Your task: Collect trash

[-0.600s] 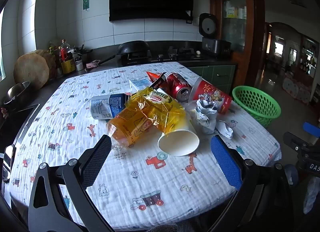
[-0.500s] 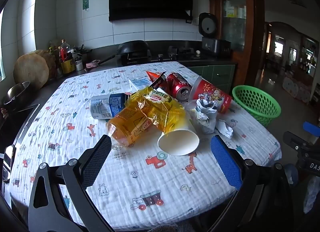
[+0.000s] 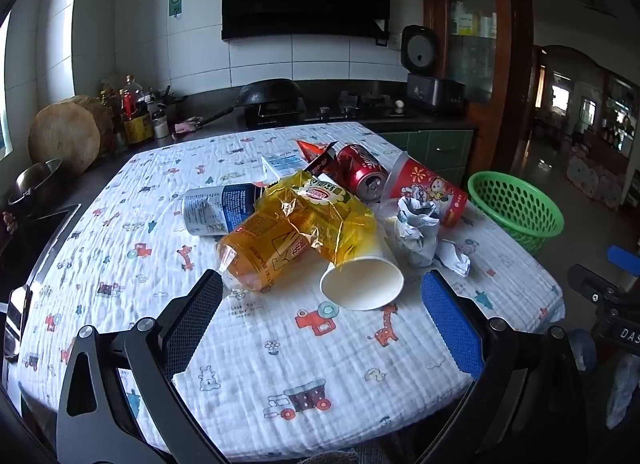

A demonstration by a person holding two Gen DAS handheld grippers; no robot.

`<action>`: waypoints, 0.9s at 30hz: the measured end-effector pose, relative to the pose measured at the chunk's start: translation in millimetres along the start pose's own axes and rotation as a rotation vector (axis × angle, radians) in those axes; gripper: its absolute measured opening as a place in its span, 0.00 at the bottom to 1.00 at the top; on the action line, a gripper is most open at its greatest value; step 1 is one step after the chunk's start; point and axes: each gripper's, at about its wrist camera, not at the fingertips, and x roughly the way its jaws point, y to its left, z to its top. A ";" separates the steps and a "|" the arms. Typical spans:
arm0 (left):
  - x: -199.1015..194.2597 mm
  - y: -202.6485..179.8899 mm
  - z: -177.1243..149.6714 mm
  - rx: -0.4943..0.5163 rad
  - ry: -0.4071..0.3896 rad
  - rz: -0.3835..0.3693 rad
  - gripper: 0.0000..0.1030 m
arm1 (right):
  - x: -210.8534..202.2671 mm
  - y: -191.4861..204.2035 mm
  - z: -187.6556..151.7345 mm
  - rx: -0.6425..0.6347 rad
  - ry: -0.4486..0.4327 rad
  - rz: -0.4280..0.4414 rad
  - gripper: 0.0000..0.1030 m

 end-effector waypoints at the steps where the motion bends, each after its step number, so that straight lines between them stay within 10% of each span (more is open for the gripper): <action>1: 0.2 0.4 -0.3 -0.001 0.000 0.000 0.95 | 0.1 -0.1 -0.1 -0.001 0.000 0.001 0.94; 27: 4.5 0.9 4.0 -0.009 0.014 0.005 0.95 | 4.7 3.2 2.2 -0.012 0.005 0.017 0.94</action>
